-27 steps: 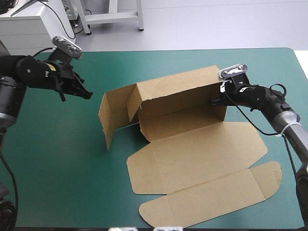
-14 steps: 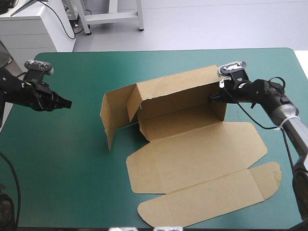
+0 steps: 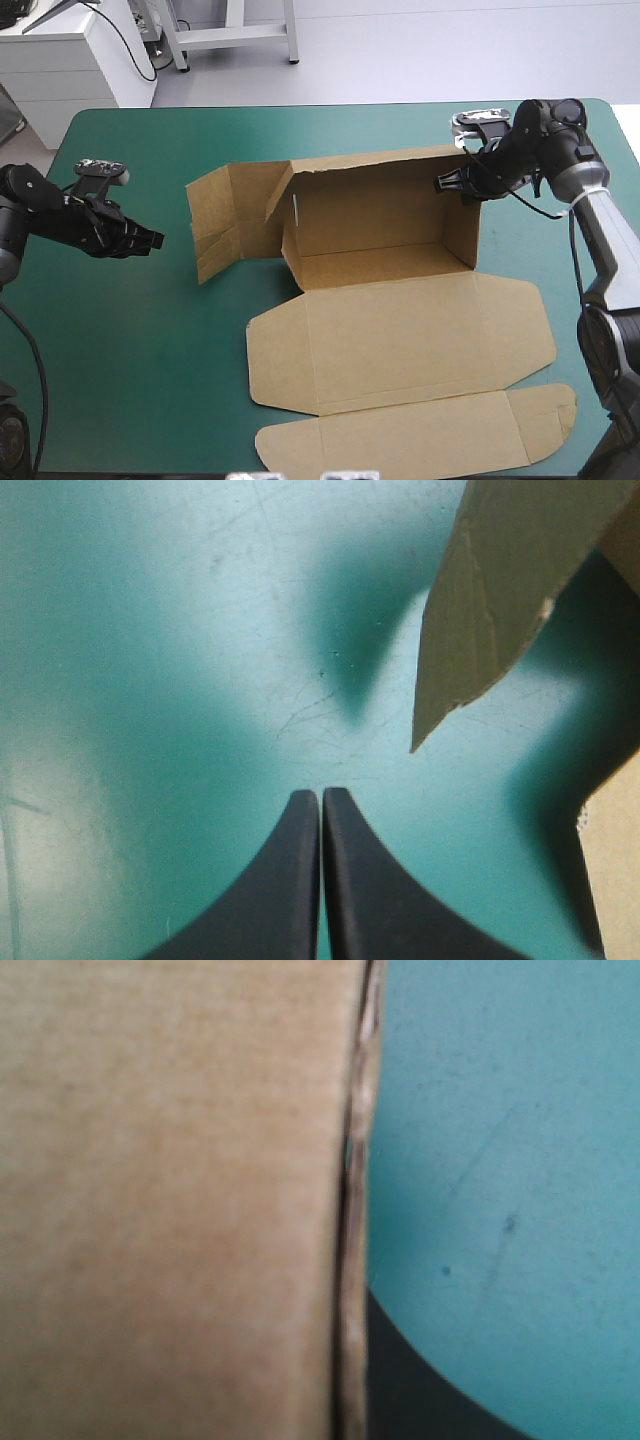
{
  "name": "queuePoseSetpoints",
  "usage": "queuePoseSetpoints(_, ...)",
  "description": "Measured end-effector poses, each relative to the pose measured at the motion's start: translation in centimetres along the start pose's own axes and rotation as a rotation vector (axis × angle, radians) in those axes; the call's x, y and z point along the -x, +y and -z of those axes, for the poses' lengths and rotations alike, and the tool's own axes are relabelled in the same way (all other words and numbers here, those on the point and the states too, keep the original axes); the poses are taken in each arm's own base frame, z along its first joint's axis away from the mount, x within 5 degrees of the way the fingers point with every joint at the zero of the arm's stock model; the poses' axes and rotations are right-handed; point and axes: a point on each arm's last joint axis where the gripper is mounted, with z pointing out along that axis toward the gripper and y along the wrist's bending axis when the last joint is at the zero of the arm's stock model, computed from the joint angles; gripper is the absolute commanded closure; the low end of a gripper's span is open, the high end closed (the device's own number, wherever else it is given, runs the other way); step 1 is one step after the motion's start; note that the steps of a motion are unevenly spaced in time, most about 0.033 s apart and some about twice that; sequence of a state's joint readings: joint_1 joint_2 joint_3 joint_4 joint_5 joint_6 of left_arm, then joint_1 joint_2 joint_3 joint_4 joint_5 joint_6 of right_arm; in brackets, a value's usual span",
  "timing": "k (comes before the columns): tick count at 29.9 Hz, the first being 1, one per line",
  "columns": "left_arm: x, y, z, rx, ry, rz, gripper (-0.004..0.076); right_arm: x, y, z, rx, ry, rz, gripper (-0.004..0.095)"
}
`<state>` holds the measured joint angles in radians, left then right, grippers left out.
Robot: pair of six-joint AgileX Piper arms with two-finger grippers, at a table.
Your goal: Fold the box
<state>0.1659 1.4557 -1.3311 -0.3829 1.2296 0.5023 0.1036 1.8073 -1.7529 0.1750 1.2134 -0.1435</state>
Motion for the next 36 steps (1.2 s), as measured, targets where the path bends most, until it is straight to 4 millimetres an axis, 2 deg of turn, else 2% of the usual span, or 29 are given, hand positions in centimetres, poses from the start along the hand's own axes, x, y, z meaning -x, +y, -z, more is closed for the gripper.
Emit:
queuePoseSetpoints(4, 0.0, 0.0, 0.0, -0.002, -0.004, 0.004, 0.0731, -0.6, 0.4, 2.4, -0.007, -0.026, -0.021, 0.0922)
queuePoseSetpoints(5, 0.1, 0.0, 0.0, -0.001, -0.006, 0.004, 0.0731, -1.0, 0.7, 3.8, -0.009, -0.055, -0.018, 0.0922)
queuePoseSetpoints(6, 0.1, 0.0, 0.0, 0.000, -0.008, 0.004, 0.0731, -1.2, 0.8, 4.3, -0.010, -0.065, -0.019, 0.0922)
queuePoseSetpoints(8, 0.1, 0.0, 0.0, 0.003, -0.013, 0.004, 0.0731, -2.3, 1.2, 6.4, -0.013, -0.100, -0.021, 0.0922)
queuePoseSetpoints(10, 0.1, 0.0, 0.0, 0.004, -0.016, 0.004, 0.0732, -3.4, 1.4, 7.6, -0.017, -0.116, -0.024, 0.0922)
queuePoseSetpoints(13, 0.2, 0.0, 0.0, 0.005, -0.020, 0.005, 0.0731, -5.4, 1.7, 8.2, -0.021, -0.097, -0.028, 0.0921)
queuePoseSetpoints(17, 0.2, 0.1, 0.0, 0.006, -0.024, 0.005, 0.0731, -7.0, 1.8, 8.0, -0.022, -0.092, -0.033, 0.0921)
queuePoseSetpoints(23, 0.2, 0.1, 0.0, 0.006, -0.027, 0.006, 0.0731, -6.8, 1.6, 6.9, -0.013, -0.086, -0.042, 0.0921)
queuePoseSetpoints(28, 0.2, 0.0, 0.0, 0.005, -0.026, 0.014, 0.0732, -5.8, 1.2, 4.2, -0.002, -0.040, -0.054, 0.0921)
queuePoseSetpoints(32, 0.3, -0.1, 0.0, -0.017, -0.037, 0.023, 0.0731, -5.0, 0.8, 1.0, 0.025, 0.017, -0.055, 0.0921)
queuePoseSetpoints(36, 0.4, -0.3, 0.0, -0.035, -0.045, 0.031, 0.0731, -4.0, 0.8, 0.2, 0.049, 0.032, -0.032, 0.0921)
